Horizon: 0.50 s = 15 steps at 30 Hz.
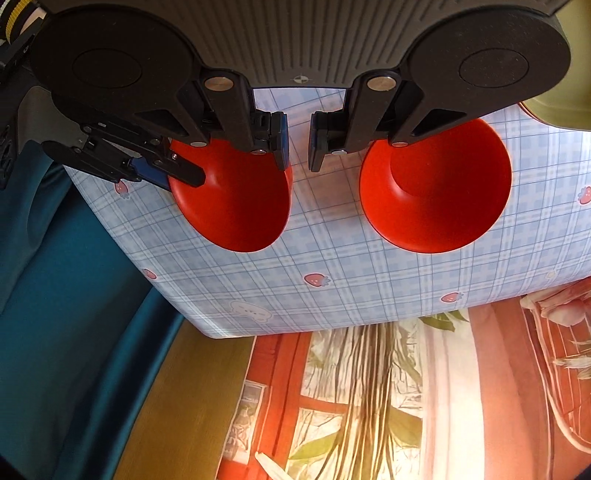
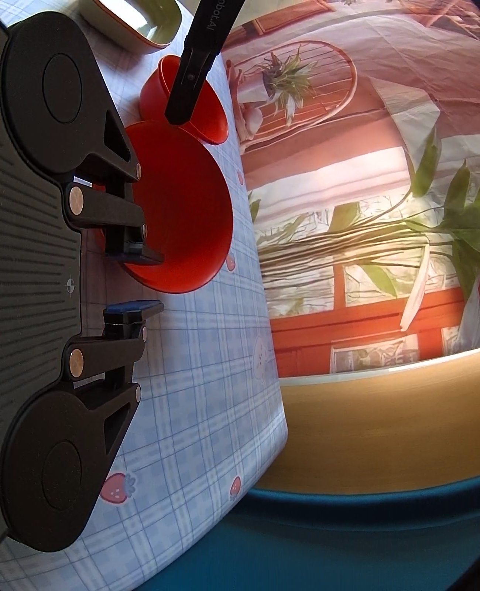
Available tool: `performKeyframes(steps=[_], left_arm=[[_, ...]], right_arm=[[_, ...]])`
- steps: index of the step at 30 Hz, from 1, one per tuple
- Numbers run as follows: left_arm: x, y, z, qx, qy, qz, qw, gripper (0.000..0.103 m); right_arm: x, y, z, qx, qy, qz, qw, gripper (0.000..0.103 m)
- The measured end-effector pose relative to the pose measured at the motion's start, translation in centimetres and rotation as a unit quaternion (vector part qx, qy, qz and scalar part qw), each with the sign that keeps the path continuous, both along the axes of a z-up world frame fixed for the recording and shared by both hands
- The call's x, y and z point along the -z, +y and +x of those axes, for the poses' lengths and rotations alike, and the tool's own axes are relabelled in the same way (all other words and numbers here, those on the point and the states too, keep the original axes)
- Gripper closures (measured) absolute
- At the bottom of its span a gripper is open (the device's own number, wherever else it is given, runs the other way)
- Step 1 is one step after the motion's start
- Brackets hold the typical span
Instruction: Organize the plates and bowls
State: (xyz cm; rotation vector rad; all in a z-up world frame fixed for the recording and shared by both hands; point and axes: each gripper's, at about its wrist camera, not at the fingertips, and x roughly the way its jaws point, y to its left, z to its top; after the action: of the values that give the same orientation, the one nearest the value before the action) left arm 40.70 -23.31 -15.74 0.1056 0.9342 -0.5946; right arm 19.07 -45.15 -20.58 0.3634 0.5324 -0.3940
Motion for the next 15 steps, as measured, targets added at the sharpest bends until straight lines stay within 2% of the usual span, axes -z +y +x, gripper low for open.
performKeyframes(steps=[11,15], left_arm=[[-0.31,-0.01,0.20,-0.008,0.000,-0.011,0.9999,0.091],[-0.57,-0.09,0.21,-0.008,-0.001,-0.020,0.9998,0.091]], right_arm=[[0.52,-0.32,-0.29,-0.001,-0.010,0.010,1.000,0.087],[0.53,0.13,-0.09,-0.007,-0.006,-0.001,1.000,0.088]])
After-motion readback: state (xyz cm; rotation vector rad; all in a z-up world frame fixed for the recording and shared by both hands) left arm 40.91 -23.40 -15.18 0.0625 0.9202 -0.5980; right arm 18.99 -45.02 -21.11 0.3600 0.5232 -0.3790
